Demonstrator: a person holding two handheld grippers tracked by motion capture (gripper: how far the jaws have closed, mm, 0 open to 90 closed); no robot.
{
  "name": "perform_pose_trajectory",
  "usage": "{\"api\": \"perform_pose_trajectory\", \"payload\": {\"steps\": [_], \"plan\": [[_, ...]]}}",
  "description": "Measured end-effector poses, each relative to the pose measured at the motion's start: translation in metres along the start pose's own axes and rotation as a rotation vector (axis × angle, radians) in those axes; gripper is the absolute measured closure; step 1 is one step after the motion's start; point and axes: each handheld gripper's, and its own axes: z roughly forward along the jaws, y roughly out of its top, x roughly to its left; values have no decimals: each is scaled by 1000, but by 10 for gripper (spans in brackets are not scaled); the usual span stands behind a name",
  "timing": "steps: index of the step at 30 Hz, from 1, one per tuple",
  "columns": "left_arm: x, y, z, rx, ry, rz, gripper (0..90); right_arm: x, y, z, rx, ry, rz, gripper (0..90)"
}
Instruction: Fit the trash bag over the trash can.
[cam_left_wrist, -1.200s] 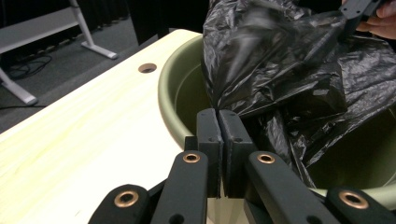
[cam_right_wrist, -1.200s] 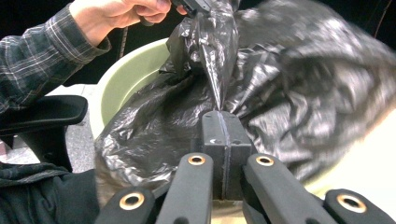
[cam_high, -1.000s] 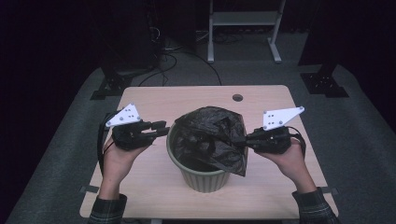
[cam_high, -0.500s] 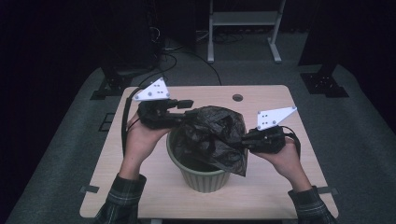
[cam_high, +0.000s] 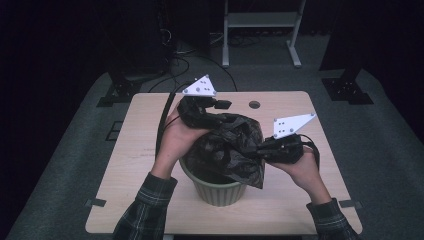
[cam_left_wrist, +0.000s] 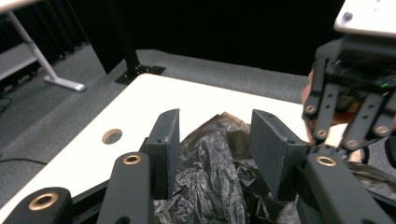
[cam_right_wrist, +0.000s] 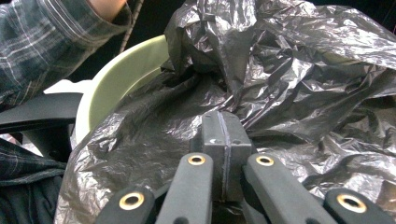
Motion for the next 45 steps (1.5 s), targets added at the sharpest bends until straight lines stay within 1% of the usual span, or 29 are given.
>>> {"api": "perform_pose_trajectory", "payload": {"steps": [6, 7, 9, 12, 14, 15, 16, 17, 19, 20, 21, 22, 23, 24, 25, 26, 27, 29, 31, 32, 34, 36, 38, 39, 40, 41, 42, 44, 45], "plan": [[5, -7, 16, 64, 12, -3, 476, 0, 1, 0, 1, -1, -7, 900], [5, -8, 19, 66, 10, -14, 476, 0, 1, -1, 0, -1, -7, 900], [7, -11, 25, 90, 19, -4, 468, 0, 1, 0, 1, -1, -7, 900], [9, -15, 30, 116, 24, -9, 467, 0, 1, 0, 2, 1, -7, 900], [12, -17, 33, 126, 19, -20, 467, 1, 1, 0, 0, 2, -8, 900], [12, -19, 34, 127, 11, -23, 486, 1, 0, 0, 0, 2, -9, 900], [14, -19, 34, 138, 2, -17, 532, 1, 0, -1, -1, 2, -7, 900], [15, -20, 34, 146, -3, -6, 608, 1, 0, -2, -2, 0, -4, 900], [16, -22, 34, 151, -14, -17, 769, 1, 0, -4, -5, -5, -6, 900], [16, -22, 33, 154, -21, -23, 836, 1, 0, -6, -16, -17, -11, 900], [16, -23, 33, 149, -24, -29, 873, 0, 0, -11, -36, -33, -11, 850], [15, -23, 32, 146, -25, -32, 879, 0, 0, -14, -52, -44, -6, 815], [15, -24, 32, 144, -25, -27, 883, -1, 1, -18, -69, -60, 1, 808], [15, -24, 30, 146, -27, -20, 883, -2, 2, -22, -85, -89, 3, 792], [13, -24, 30, 136, -25, -30, 883, -3, 3, -26, -98, -117, 11, 758], [13, -24, 29, 133, -24, -31, 883, -5, 6, -29, -111, -160, 22, 743], [12, -23, 28, 127, -25, -30, 883, -7, 8, -30, -110, -173, 30, 740], [11, -23, 27, 121, -23, -29, 883, -8, 12, -30, -106, -216, 27, 698], [11, -22, 26, 119, -27, -32, 883, -11, 16, -25, -93, -232, 39, 668], [11, -22, 26, 119, -21, -38, 883, -12, 17, -23, -90, -248, 49, 659], [11, -23, 26, 119, -22, -44, 883, -16, 17, -17, -85, -246, 81, 614], [10, -23, 27, 120, -25, -44, 883, -16, 18, -12, -91, -262, 91, 554], [10, -24, 27, 114, -32, -49, 883, -17, 18, -7, -89, -264, 105, 533], [10, -24, 27, 112, -35, -50, 883, -18, 18, -4, -72, -275, 102, 550], [10, -24, 27, 110, -36, -50, 883, -18, 18, -1, -49, -305, 92, 593], [10, -24, 26, 109, -38, -48, 883, -18, 18, 1, -38, -322, 90, 620], [10, -24, 26, 105, -40, -51, 883, -19, 17, 2, -32, -322, 87, 660], [10, -24, 25, 103, -41, -48, 886, -20, 16, 5, -25, -322, 86, 846], [10, -24, 24, 101, -37, -52, 891, -21, 16, 5, -21, -322, 84, 892]]}}
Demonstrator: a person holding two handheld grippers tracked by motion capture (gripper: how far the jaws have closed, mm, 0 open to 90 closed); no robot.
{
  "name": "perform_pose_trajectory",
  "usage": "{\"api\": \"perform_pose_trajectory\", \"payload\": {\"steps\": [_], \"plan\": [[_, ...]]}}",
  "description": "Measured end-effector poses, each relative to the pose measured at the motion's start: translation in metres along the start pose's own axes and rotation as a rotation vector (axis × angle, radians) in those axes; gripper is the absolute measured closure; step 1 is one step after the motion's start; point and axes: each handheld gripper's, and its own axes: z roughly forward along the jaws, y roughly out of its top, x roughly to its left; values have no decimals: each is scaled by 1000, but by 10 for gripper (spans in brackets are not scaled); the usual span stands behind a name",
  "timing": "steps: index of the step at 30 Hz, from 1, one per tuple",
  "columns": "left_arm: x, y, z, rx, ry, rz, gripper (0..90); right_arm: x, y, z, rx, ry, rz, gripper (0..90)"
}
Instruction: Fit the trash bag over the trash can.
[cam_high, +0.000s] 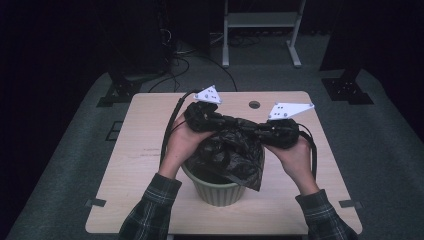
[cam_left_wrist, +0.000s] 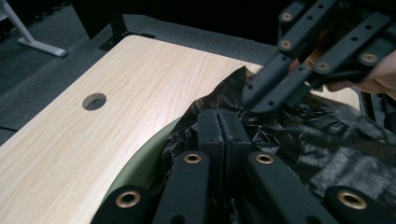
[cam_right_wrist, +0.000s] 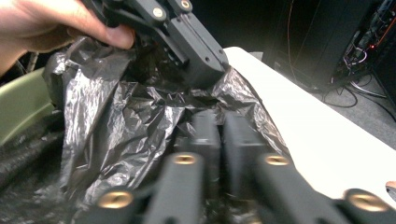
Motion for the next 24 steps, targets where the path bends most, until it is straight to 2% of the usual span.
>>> {"api": "perform_pose_trajectory", "payload": {"steps": [3, 6, 11, 14, 19, 24], "plan": [[3, -2, -4, -2, 14, -8, 895, 0, -1, -2, -8, 1, -4, 900], [9, -6, -12, -15, 47, -32, 897, 1, -2, -8, -19, 11, -12, 900], [23, -21, -41, -49, 109, -75, 898, 1, -7, -25, -23, 11, -33, 900], [27, -32, -59, -67, 141, -94, 899, 0, -11, -37, -32, 3, -35, 900], [25, -53, -85, -103, 182, -120, 899, 4, -19, -56, -30, -9, -46, 900], [17, -76, -109, -123, 222, -129, 899, 18, -29, -70, -20, 2, -70, 900]]}}
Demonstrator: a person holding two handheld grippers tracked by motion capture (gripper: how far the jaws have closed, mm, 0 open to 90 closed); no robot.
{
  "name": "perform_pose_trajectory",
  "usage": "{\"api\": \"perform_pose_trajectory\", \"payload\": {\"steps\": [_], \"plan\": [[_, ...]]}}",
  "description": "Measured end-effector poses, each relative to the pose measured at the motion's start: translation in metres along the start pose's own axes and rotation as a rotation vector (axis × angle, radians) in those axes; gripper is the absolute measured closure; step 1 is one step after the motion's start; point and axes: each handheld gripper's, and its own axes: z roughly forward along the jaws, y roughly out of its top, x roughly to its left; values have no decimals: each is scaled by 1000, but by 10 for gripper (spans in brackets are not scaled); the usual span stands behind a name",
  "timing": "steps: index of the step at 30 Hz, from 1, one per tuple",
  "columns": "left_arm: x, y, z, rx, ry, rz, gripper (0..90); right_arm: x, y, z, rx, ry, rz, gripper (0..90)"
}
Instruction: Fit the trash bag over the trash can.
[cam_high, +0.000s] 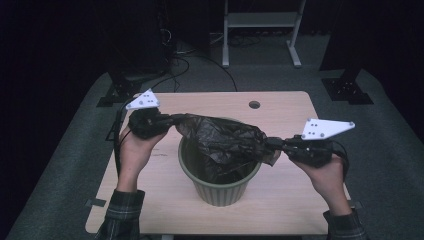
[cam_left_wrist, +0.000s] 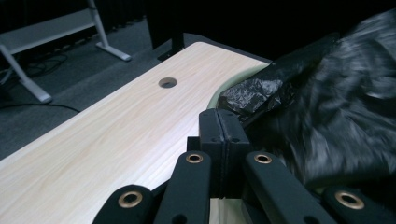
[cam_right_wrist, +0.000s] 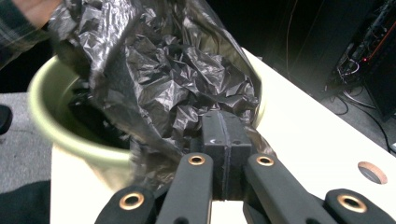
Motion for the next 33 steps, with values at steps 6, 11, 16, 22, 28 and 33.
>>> {"api": "perform_pose_trajectory", "payload": {"steps": [6, 11, 16, 22, 28, 33], "plan": [[1, -24, -23, -10, 39, -26, 899, 22, -13, -12, 34, 23, -21, 900], [2, -41, -33, -2, 56, -46, 898, 40, -28, -14, 75, 64, -33, 900], [1, -53, -39, 4, 56, -60, 899, 54, -43, -14, 84, 108, -21, 900], [-3, -60, -35, 32, 61, -58, 898, 70, -62, 1, 137, 193, -14, 900], [0, -65, -26, 51, 61, -64, 898, 74, -75, 11, 187, 233, -8, 900], [1, -62, -23, 48, 57, -64, 898, 65, -59, -11, 79, 182, -3, 786]]}}
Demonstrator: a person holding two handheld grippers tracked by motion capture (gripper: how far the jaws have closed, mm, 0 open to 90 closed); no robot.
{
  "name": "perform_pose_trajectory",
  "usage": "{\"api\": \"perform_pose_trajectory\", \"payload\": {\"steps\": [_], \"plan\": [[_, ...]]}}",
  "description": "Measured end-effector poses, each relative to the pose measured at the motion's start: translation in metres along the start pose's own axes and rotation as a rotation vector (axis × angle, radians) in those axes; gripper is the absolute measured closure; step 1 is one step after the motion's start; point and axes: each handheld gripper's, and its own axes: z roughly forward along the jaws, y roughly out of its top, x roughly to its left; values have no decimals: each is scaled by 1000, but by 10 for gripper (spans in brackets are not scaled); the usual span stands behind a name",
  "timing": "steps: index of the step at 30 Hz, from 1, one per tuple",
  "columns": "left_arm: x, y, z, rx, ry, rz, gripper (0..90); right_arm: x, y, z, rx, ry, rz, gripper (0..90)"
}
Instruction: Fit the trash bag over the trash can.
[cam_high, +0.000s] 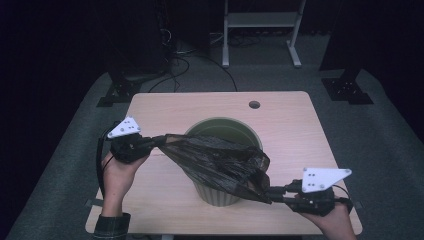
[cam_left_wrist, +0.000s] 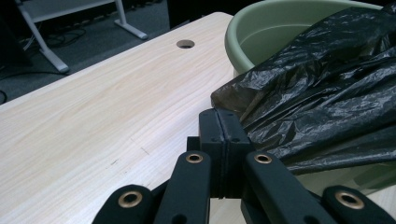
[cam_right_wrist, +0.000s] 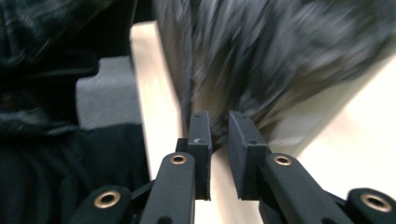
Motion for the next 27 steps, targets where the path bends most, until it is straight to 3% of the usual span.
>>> {"api": "perform_pose_trajectory", "payload": {"steps": [6, 12, 15, 17, 20, 27], "plan": [[0, 2, 4, 10, -1, 8, 898, -13, 24, -25, -106, -82, -7, 757], [-1, 3, 5, 9, -7, 8, 898, -43, 42, -11, -104, -111, 39, 669], [0, 3, 6, 9, -10, 8, 897, -54, 45, -1, -91, -128, 52, 731], [1, 3, 6, 10, -10, 9, 897, -60, 46, 4, -80, -113, 64, 832], [1, 4, 8, 13, -11, 12, 898, -66, 47, 8, -74, -117, 61, 899], [7, 12, 20, 3, -9, 9, 898, -88, 51, 13, -79, -175, 84, 900]]}}
